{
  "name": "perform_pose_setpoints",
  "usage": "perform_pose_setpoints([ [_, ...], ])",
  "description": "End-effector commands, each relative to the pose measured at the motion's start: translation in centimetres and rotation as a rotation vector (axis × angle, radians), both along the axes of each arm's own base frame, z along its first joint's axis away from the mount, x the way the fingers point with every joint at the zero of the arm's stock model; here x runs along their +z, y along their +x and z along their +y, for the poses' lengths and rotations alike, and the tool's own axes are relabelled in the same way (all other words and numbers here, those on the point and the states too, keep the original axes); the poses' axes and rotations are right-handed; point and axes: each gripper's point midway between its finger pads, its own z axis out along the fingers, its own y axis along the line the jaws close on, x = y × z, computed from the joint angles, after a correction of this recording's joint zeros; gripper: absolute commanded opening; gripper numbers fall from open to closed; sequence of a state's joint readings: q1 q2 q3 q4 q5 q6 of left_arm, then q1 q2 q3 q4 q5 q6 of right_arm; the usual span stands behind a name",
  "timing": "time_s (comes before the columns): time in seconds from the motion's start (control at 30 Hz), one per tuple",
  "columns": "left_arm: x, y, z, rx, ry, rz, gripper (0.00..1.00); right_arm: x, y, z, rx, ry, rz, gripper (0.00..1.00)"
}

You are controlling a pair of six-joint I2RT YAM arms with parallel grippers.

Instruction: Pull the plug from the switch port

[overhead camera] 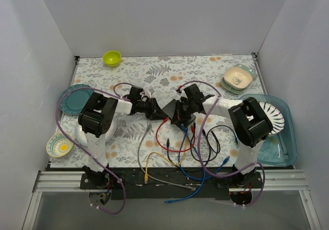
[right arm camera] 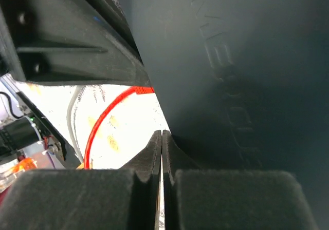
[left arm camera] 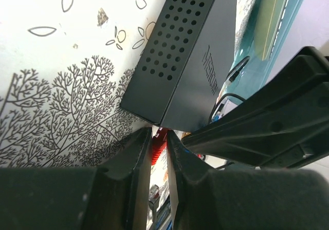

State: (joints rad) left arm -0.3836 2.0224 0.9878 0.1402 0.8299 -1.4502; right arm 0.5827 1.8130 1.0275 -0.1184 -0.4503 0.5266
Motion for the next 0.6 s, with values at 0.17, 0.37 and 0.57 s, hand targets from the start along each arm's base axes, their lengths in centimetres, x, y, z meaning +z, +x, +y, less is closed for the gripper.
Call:
perform_pose_setpoints([
  [0.17,-1.2,-2.7,1.4,0.007,0.086,0.011,0.00,-2.9,3.1,-1.2,-0.043,-0.188,-0.001,0.01],
  [0.37,-0.8,-5.1,2.4,0.008,0.095,0.022,0.00,-3.1,3.8,-1.7,-0.083,-0.221,-0.014,0.01],
  [0.57,1.0,-5.2,3.2,0.058,0.121,-0.016,0.00,0.4,4.4,-0.5,-0.101,-0.081,-0.134,0.01],
])
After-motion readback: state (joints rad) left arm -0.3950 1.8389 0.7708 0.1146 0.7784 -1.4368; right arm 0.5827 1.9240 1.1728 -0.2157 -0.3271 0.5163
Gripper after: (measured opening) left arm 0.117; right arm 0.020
